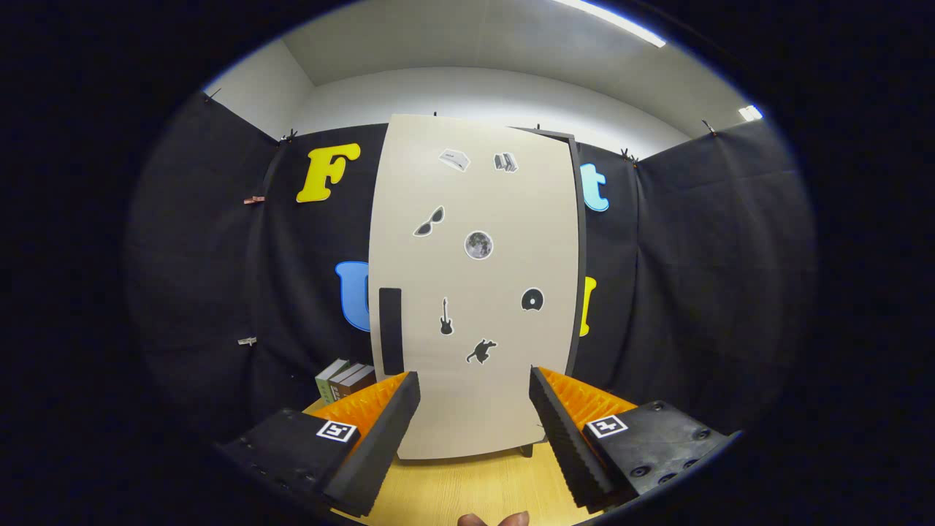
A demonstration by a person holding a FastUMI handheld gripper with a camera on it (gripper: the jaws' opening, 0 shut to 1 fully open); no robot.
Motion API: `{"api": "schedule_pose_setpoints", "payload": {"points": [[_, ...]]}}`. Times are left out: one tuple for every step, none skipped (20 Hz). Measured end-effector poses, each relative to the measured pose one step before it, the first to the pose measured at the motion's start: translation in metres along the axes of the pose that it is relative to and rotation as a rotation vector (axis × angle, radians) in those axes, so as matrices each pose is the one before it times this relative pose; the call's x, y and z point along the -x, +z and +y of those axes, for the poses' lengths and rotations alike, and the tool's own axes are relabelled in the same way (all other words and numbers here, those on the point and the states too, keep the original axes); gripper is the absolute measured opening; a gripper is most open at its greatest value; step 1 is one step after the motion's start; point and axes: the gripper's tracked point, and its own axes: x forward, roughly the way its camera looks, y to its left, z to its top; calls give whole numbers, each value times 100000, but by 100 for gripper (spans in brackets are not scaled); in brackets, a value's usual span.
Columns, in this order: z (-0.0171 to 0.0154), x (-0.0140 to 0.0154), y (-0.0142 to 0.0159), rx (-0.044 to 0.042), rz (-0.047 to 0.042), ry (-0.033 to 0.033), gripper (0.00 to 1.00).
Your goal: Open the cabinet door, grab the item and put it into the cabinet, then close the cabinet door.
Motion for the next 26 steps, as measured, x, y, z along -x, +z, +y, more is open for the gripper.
{"api": "schedule_pose_setpoints", "payload": {"points": [[-12,180,-35,188,97,45,98],[40,73,-29,92,33,207,98],[-23,20,127,70,-310,-14,98],[-54,-135,106,184,-215,-48,98],[-22,-49,-63,159,-117,82,98],[103,4,-45,22,-84,190,98],[11,0,-16,61,39,61,98],[58,-71,-139,85,230,195,98],[57,-3,-59,-8,39,84,98],[69,-20,13,12,-27,195,98],[-30,-59,-29,-5,5,-119,98],[50,-26,3,-202,18,245,98],[75,0,25,-218,-22,-4,98],[38,-34,49,-172,-56,117,98],[22,-19,51,-14,-132,56,98],[80,20,-7,85,-121,140,98],[-18,20,38,73,-196,-142,98],[40,22,-58,-34,95,77,98],[68,68,-55,-208,100,-42,98],[39,62,-63,-182,246,83,98],[-3,69,-38,-155,60,-36,98],[49,-36,23,3,-137,41,98],[32,31,-46,136,118,24,98],[3,78,-85,147,46,78,98],[-2,9,-24,54,40,-124,98],[-23,66,82,-211,71,-2,98]]}}
